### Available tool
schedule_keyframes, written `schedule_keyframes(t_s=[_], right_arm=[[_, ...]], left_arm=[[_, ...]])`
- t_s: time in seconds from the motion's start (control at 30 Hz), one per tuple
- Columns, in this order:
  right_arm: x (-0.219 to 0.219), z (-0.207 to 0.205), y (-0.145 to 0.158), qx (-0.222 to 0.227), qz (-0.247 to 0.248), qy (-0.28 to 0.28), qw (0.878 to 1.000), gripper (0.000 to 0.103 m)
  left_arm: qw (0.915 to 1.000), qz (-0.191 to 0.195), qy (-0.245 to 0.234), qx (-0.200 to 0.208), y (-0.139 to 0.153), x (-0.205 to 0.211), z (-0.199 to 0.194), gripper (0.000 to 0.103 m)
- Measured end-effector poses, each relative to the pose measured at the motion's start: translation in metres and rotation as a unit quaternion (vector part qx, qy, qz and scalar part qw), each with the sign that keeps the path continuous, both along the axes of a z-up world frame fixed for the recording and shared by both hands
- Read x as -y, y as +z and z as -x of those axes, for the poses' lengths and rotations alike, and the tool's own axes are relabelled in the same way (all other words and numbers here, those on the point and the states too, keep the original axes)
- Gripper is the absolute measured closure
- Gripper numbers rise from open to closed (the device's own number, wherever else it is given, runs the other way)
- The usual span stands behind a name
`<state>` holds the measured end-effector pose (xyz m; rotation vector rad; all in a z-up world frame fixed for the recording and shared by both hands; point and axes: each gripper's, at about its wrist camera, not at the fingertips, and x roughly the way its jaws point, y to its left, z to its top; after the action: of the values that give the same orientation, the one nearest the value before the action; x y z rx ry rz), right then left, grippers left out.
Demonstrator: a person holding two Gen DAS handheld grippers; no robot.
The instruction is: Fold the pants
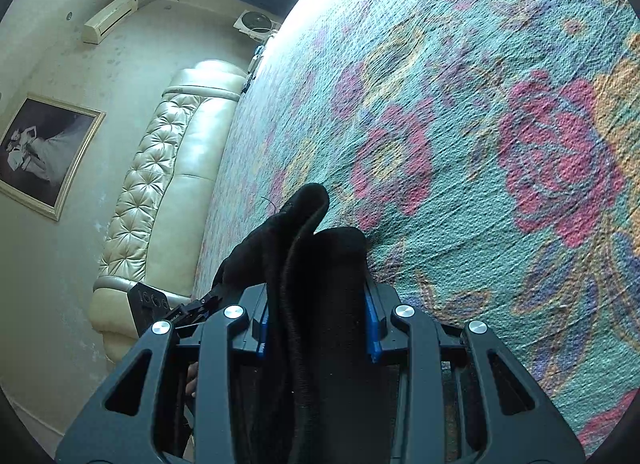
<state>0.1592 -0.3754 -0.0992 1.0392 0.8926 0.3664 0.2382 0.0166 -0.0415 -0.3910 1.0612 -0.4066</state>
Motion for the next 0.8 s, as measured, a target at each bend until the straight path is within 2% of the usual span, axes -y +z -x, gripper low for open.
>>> schedule_keyframes(t_s=[0.3,0.4,0.47,0.5,0.6,0.7,0.8], right_arm=[[0.007,0.009,-0.011,-0.001,-0.024,-0.010,1.000,0.068],[0.009,0.011,-0.011,-0.003,-0.024,-0.009,1.000,0.064],[0.011,0.016,-0.008,-0.004,-0.024,-0.010,1.000,0.061],[0.011,0.018,-0.005,-0.004,-0.020,-0.011,1.000,0.057],[0.017,0.036,0.002,-0.004,-0.020,-0.019,1.000,0.047],[0.030,0.064,0.004,-0.004,-0.044,-0.033,0.998,0.038],[0.037,0.091,0.001,-0.010,-0.074,-0.036,0.997,0.037]], left_arm=[[0.9998,0.017,0.002,-0.007,-0.007,-0.006,-0.001,0.074],[0.9996,0.028,-0.004,-0.007,-0.007,-0.011,0.001,0.064],[0.9993,0.034,0.003,-0.013,-0.009,-0.018,0.006,0.043],[0.9988,0.044,0.008,-0.018,-0.010,-0.024,0.010,0.041],[0.9958,0.082,0.023,-0.033,-0.012,-0.044,0.029,0.041],[0.9912,0.118,0.035,-0.050,-0.016,-0.063,0.057,0.041],[0.9878,0.139,0.041,-0.057,-0.018,-0.076,0.088,0.041]])
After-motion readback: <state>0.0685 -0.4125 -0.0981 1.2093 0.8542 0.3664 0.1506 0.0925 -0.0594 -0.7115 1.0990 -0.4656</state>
